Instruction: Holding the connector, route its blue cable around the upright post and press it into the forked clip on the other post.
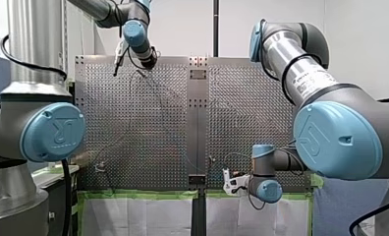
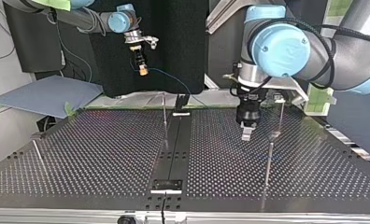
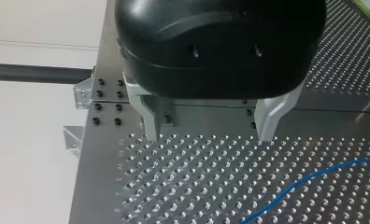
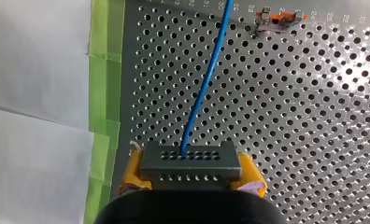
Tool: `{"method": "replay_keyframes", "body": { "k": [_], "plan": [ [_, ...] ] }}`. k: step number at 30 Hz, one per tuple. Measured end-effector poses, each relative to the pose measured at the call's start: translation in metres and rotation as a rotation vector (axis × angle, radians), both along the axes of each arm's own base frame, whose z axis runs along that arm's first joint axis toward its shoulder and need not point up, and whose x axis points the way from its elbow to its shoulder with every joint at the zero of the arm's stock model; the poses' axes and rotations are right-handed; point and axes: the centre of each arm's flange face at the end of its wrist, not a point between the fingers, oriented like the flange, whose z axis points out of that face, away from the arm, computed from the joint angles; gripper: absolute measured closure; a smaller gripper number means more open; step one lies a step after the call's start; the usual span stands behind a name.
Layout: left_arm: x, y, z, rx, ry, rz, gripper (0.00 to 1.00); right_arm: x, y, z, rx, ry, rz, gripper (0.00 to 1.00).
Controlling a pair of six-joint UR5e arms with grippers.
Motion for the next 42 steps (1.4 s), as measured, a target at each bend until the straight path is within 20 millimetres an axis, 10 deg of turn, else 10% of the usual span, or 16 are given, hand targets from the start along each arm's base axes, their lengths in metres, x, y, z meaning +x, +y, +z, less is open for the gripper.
{"method": "replay_keyframes", "body": {
  "k": [42],
  "plan": [
    [0.057,-0.041,-0.07,0.171,-0.072,0.123,0.0,0.006,0.0,0.003,-0.025,-0.021,0.025,1.0]
  ]
}}
